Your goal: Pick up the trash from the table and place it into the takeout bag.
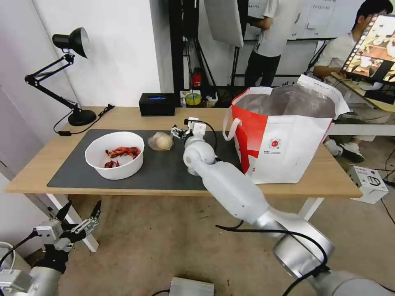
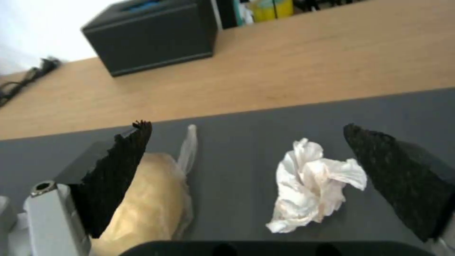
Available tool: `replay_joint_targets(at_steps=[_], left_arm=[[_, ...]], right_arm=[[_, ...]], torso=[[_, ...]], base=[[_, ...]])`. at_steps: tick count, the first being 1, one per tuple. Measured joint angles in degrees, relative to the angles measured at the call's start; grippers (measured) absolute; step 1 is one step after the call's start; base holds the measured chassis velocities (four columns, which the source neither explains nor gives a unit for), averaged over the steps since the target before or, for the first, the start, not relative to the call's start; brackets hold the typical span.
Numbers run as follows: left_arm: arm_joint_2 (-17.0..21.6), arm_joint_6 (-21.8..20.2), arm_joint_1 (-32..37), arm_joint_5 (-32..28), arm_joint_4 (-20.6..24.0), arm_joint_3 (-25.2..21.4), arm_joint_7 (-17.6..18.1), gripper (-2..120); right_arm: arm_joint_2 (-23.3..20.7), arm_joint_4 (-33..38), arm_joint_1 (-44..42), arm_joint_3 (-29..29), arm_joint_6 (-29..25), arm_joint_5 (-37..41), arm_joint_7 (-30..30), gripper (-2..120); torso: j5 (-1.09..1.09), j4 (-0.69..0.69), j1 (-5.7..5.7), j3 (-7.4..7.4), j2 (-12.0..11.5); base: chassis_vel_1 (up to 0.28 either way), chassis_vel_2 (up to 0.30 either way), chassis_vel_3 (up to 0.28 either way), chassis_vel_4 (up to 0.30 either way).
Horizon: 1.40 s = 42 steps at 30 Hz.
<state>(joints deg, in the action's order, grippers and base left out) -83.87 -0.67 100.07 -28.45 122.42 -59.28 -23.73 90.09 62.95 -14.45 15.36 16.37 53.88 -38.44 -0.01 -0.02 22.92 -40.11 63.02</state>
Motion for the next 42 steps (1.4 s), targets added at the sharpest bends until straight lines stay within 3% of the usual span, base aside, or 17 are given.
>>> replay_joint_targets(at_steps=[10,27,42], left_arm=[[-0.32,0.05,0.05,0.01,0.15,0.05,-0.14,100],[-1.36,0.36,0.11,1.19,-0.3,1.05,-0.73,100],[-2.11,1.01,-0.52,2.0,-1.8,1.37,-1.1,100]], right_arm=[[0.08,-2.92,0.84,-1.07,2.39,2.31,-2.08,100],[0.01,-8.24,1.91,-1.41,6.37,1.52,3.16,100],[0.02,-11.38,1.84,-1.59,4.71,-1.85,6.97,100]], torso=[[0.01,0.02,-0.01,0.0,0.0],[0.01,0.02,-0.01,0.0,0.0],[0.01,0.02,0.0,0.0,0.0]], base=[[0.0,0.0,0.0,0.0],[0.0,0.0,0.0,0.0],[0.0,0.0,0.0,0.0]])
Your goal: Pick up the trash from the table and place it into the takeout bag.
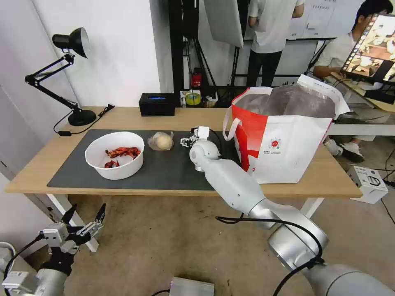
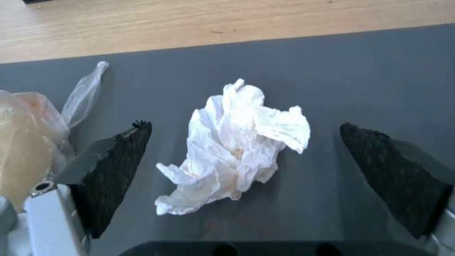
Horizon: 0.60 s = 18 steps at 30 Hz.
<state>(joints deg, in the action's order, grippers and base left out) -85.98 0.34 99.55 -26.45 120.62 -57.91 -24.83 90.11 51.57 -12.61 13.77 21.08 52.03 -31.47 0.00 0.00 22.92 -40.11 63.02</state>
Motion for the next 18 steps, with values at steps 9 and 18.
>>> replay_joint_targets(at_steps=[9,18], left_arm=[[-0.34,0.12,-0.12,0.34,-0.33,0.27,-0.09,100],[-0.37,0.15,-0.31,0.38,-0.53,0.36,-0.11,100]], right_arm=[[0.03,-0.37,0.1,0.26,-0.07,-0.7,1.27,78],[0.0,-0.35,-0.17,0.15,0.18,-0.51,1.39,43]], torso=[[0.0,0.0,0.0,0.0,0.0],[0.0,0.0,0.0,0.0,0.0]], base=[[0.0,0.0,0.0,0.0],[0.0,0.0,0.0,0.0]])
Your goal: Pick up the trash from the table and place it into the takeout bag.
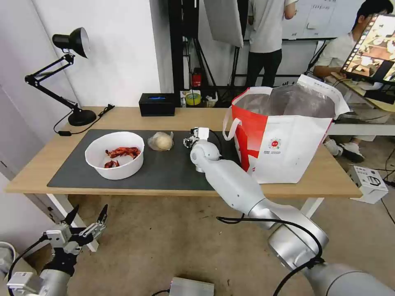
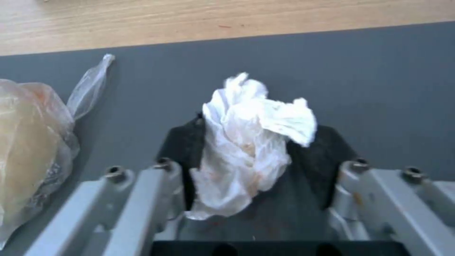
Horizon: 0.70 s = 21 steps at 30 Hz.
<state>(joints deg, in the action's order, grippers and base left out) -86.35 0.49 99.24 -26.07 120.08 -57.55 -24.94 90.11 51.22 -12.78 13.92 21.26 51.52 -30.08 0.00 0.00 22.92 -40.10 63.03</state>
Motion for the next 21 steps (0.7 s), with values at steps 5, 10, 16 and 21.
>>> replay_joint_targets(at_steps=[5,10,16,21], left_arm=[[0.01,0.0,-0.11,0.06,-0.08,0.18,0.0,100],[0.03,0.0,-0.22,0.13,-0.15,0.35,0.0,100],[-0.12,0.0,-0.27,0.17,-0.18,0.41,0.0,100],[-0.12,0.01,-0.28,0.2,-0.14,0.43,0.0,100]], right_arm=[[-0.02,0.02,-0.17,-0.01,0.0,0.05,-0.04,28],[-0.05,0.15,-0.4,-0.04,0.0,0.08,-0.04,7],[-0.13,1.77,-1.36,-0.05,0.04,0.15,-0.67,0],[-0.22,3.92,-2.04,-0.06,0.14,0.28,-1.63,0]], torso=[[0.0,0.0,0.0,0.0,0.0],[0.0,0.0,0.0,0.0,0.0],[0.0,0.0,0.0,0.0,0.0],[0.0,0.0,0.0,0.0,-0.01]], base=[[0.0,0.0,0.0,0.0],[0.0,0.0,0.0,0.0],[0.0,0.0,0.0,0.0],[0.0,0.0,0.0,0.0]])
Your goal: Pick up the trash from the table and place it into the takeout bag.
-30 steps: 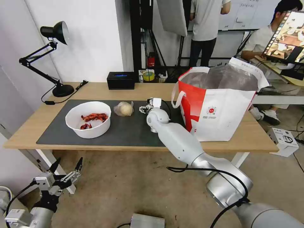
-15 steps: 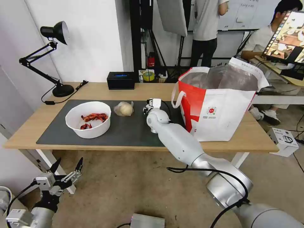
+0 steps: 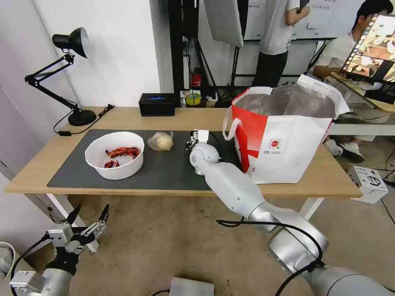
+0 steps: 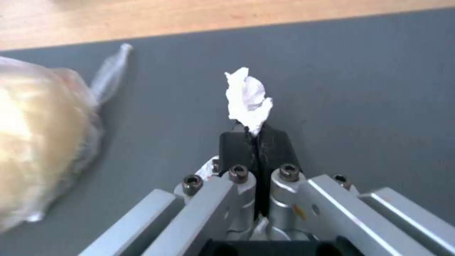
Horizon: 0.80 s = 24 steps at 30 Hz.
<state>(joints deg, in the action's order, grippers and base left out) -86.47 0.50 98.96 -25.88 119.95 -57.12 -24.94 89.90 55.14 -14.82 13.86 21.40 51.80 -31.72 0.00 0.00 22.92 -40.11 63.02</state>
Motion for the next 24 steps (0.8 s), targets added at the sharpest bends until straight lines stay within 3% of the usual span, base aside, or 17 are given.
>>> replay_joint_targets(at_steps=[8,19,24], left_arm=[[-0.06,0.09,0.14,-0.17,0.26,-0.7,-0.02,100],[0.15,0.44,0.16,-0.59,-0.12,-1.48,-0.42,100],[0.1,0.44,0.1,-0.6,-0.14,-1.29,-0.43,100]], right_arm=[[-3.66,8.83,-1.97,1.79,0.02,0.01,-0.59,0],[-15.6,27.85,-8.56,4.73,-1.49,0.19,1.06,0],[-19.4,32.77,-11.41,5.22,-3.64,-2.32,3.06,0]], torso=[[0.0,-0.01,0.0,0.0,0.0],[0.0,0.01,0.0,0.0,0.0],[0.0,0.0,0.0,0.0,0.0]], base=[[0.0,0.0,0.0,0.0],[0.0,0.0,0.0,0.0],[0.0,0.0,0.0,0.0]])
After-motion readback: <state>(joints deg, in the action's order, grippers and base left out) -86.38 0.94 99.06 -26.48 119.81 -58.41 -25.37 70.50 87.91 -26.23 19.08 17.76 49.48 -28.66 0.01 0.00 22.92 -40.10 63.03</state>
